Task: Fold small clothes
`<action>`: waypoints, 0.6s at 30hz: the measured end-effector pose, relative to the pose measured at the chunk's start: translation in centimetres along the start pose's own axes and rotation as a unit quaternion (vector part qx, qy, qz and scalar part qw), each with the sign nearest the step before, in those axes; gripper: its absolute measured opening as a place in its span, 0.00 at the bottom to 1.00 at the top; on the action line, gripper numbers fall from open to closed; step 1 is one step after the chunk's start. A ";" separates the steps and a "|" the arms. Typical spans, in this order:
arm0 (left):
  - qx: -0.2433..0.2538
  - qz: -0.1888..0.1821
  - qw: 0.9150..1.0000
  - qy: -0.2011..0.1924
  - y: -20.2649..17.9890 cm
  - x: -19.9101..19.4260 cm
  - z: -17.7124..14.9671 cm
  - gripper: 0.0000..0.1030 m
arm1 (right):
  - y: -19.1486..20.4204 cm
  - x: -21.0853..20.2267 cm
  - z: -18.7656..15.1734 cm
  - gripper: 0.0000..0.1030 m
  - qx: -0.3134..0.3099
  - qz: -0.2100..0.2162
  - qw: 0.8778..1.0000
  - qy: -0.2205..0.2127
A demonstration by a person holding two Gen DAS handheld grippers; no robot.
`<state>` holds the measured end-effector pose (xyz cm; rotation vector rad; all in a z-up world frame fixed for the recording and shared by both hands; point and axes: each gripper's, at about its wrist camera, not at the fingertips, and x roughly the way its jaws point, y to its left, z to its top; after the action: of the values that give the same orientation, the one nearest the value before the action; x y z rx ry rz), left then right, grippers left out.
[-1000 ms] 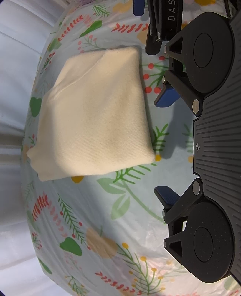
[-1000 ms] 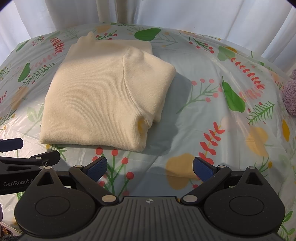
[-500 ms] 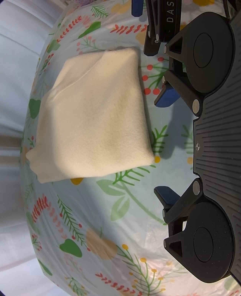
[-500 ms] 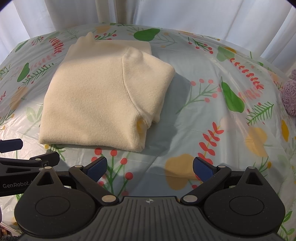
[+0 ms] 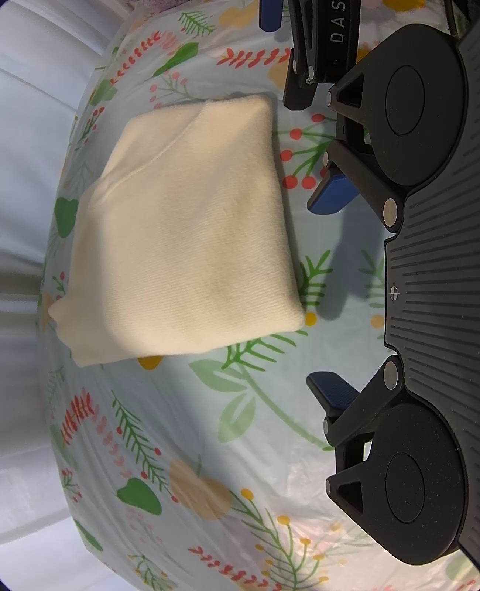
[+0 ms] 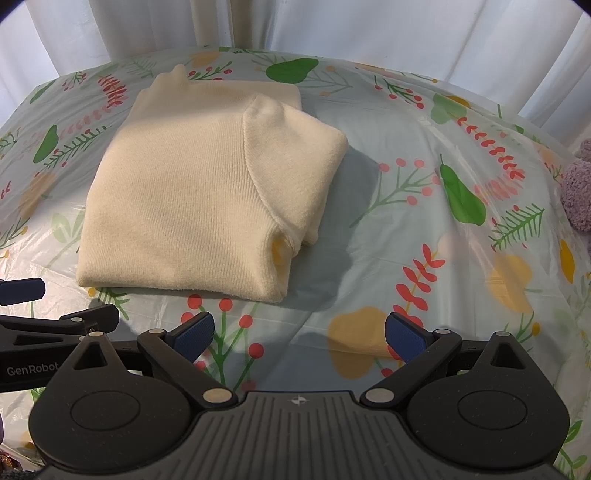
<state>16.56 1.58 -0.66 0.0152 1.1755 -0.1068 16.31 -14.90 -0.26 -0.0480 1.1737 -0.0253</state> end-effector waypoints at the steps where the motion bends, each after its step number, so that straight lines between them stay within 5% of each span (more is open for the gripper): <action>1: 0.000 -0.001 1.000 0.000 0.0 0.0 0.0 0.93 | 0.0 0.0 0.0 0.96 0.000 -0.001 1.000 0.000; 18: 0.000 0.003 1.000 -0.004 -0.2 -0.1 0.1 0.93 | 0.1 -0.2 -0.1 0.96 -0.003 -0.006 1.000 -0.004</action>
<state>16.56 1.43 -0.51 0.0192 1.1682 -0.1016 16.12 -14.75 -0.09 -0.0611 1.1654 -0.0320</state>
